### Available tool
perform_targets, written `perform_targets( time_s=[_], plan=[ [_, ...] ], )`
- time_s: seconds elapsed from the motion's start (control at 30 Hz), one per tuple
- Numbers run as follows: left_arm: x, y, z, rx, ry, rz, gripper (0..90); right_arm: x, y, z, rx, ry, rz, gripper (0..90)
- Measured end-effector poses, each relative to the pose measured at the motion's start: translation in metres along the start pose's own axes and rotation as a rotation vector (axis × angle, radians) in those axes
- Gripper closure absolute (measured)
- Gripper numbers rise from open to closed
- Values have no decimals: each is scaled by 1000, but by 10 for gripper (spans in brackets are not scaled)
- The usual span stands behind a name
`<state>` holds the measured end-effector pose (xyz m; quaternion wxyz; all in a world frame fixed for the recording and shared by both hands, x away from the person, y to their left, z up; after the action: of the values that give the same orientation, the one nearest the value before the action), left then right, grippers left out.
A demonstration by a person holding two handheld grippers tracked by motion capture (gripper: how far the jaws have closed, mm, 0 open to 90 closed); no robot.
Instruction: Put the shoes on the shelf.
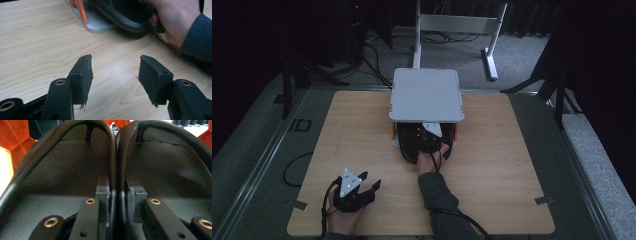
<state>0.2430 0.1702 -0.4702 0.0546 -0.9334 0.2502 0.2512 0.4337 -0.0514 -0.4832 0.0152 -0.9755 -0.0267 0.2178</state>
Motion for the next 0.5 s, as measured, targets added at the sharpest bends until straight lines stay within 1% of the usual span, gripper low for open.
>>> perform_targets(
  time_s=[0.23, 0.5],
  plan=[
    [-1, -1, 0, -1, -2, -1, 445, 3, 0, -3, -14, 23, 4, 742],
    [-1, -1, 0, -3, 0, 0, 446, 1, 0, -8, -13, 36, 8, 739]
  ],
)
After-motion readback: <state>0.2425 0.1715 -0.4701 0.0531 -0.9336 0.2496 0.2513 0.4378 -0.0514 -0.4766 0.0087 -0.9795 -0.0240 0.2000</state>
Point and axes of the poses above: each handheld gripper's, and its own axes: x roughly forward along the jaws, z roughly out of its underside, y roughly to its right, the point moved 1 cm from there along x, roughly forward along the jaws, and after that the axes turned 1 degree about z, right-handed, at the moved point
